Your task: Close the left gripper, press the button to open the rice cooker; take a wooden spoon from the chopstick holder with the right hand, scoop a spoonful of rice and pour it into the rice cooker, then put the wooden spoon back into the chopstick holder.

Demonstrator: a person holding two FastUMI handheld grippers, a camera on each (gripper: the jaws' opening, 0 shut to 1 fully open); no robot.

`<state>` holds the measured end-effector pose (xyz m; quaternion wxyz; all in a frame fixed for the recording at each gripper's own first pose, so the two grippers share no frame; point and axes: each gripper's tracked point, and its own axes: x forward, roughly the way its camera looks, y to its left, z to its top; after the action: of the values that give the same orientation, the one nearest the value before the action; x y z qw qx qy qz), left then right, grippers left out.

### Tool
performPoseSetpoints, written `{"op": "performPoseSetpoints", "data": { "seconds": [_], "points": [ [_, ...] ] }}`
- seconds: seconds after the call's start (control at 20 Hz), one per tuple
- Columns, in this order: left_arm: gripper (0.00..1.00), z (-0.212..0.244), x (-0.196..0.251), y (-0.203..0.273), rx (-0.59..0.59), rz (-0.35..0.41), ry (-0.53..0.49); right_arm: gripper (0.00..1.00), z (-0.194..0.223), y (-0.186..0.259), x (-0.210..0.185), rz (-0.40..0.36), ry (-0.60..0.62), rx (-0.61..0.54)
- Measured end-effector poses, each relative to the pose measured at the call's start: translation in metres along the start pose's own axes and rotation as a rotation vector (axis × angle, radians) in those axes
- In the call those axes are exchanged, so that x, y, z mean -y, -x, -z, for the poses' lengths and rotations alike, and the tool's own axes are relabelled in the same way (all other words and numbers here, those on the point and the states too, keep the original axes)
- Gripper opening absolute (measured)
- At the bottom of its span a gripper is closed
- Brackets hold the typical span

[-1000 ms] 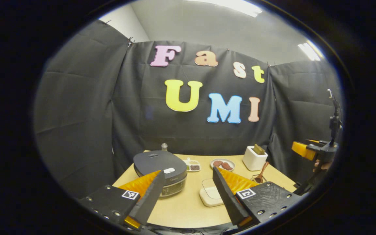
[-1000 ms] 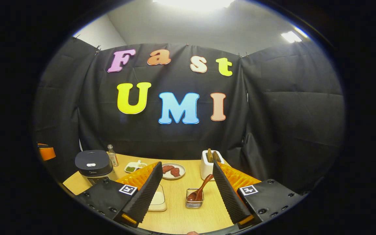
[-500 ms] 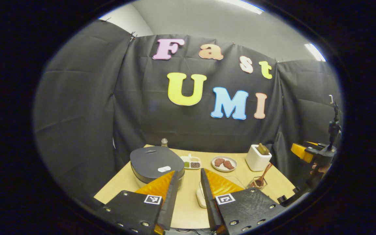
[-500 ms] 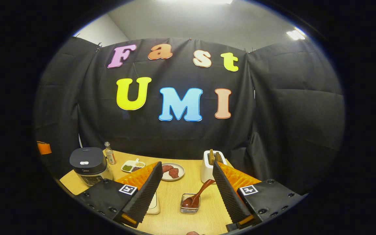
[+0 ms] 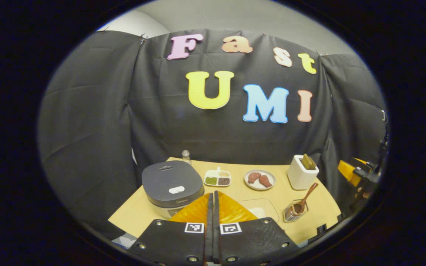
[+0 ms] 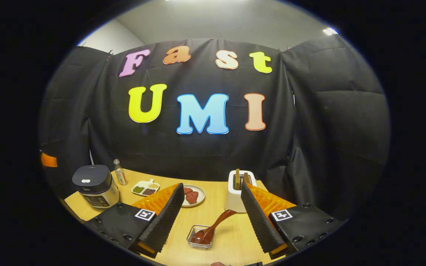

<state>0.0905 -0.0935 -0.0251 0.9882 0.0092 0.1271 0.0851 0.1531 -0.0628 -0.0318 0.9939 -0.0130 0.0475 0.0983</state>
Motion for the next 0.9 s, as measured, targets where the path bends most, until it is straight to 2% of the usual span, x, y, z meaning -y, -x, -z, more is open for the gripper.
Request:
{"op": "performPoseSetpoints", "data": {
  "seconds": [0.15, 0.25, 0.45, 0.65, 0.9],
  "points": [
    [0.00, -0.001, 0.000, -0.013, -0.030, 0.001, 0.015, 0.97, 0.001, -0.003, 0.002, 0.008, -0.047, -0.003],
    [0.01, -0.009, -0.018, -0.025, -0.038, -0.010, 0.054, 0.97, 0.000, -0.004, 0.003, 0.027, -0.050, 0.008],
    [0.01, -0.002, -0.055, -0.063, -0.088, -0.017, 0.057, 0.98, 0.005, -0.006, 0.005, 0.068, -0.039, -0.013],
    [0.01, 0.014, -0.088, -0.102, -0.144, 0.042, 0.132, 0.96, 0.003, -0.004, 0.007, 0.174, -0.048, -0.021],
    [0.01, 0.046, -0.128, -0.163, -0.231, 0.103, 0.146, 0.96, 0.010, 0.020, -0.002, 0.311, -0.055, -0.039]
  ]
}}
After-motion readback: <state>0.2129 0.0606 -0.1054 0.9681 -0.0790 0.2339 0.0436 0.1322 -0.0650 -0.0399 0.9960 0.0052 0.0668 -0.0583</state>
